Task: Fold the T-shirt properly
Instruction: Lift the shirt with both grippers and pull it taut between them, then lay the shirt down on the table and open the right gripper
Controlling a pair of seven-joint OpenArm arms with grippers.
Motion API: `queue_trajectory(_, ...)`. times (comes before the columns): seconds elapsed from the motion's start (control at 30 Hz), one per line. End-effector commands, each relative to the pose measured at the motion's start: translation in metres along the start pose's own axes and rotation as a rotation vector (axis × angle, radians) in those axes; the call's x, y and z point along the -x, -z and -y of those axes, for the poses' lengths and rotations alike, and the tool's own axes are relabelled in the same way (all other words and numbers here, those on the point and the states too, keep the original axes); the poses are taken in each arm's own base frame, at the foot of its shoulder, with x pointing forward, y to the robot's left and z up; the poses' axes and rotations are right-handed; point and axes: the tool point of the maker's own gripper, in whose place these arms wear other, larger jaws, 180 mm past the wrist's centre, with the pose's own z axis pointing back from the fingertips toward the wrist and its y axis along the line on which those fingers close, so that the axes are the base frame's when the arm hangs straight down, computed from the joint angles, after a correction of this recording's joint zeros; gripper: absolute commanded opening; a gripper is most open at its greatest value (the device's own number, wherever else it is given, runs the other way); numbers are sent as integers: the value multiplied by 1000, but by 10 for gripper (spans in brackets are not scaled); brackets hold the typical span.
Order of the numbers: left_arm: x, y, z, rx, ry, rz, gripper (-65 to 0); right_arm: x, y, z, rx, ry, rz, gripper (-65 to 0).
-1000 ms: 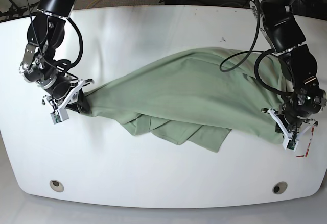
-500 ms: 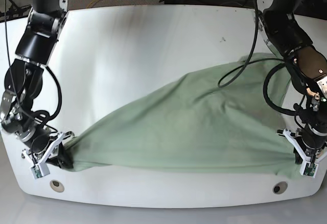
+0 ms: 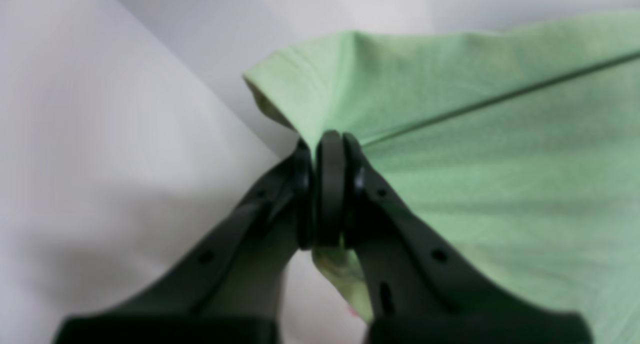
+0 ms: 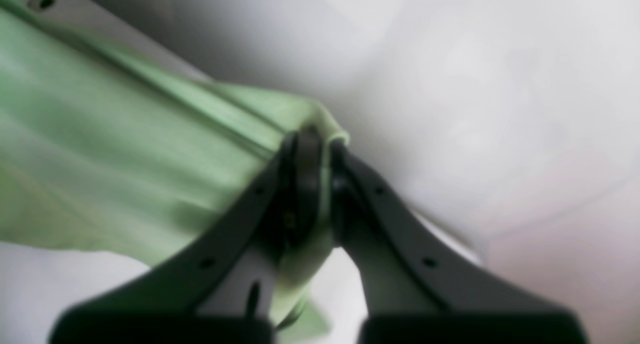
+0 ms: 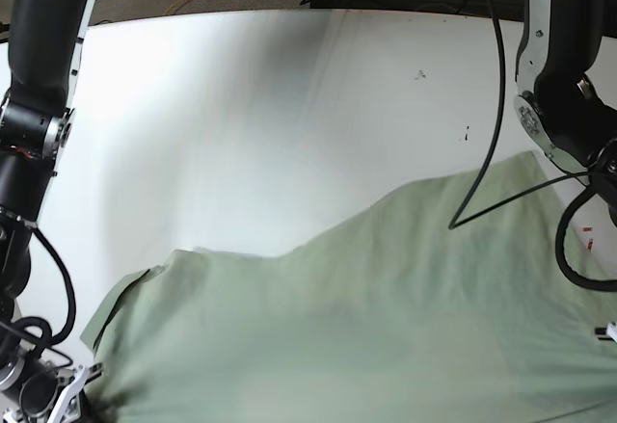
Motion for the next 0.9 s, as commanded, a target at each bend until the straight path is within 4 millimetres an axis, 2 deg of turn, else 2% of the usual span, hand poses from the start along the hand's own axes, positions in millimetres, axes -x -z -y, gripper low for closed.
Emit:
queue_trajectory(0.0, -27, -4, -31, -76, 10, 47, -650, -41, -18, 26, 71, -37, 59, -650)
queue_trajectory(0.13, -51, -8, -54, -118, 19, 86, -649, -72, -31, 38, 103, -68, 91, -650)
queue_trajectory(0.2, -57, -10, -58, -127, 13, 100, -649, -79, -34, 41, 113, -75, 92, -650)
queue_trajectory(0.33, -50, -10, -57, -126, 16, 59, -649, -63, -37, 44, 110, -100, 39, -650)
queue_trajectory(0.43, -36, -11, -50, -119, 30, 27, -649, -29, -30, 35, 85, -75, -11, -650)
queue_trajectory(0.57, -14, -14, -33, -101, 66, -11, -649, 16, -39, 23, 90, -37, -41, -650)
queue_trajectory(0.67, 7, -16, -19, -77, 94, -53, -649, 48, -41, 3, 70, -33, -82, -650)
queue_trajectory(0.87, 67, -25, 7, -26, 89, -170, -649, 120, -57, -44, 34, 23, -172, -650)
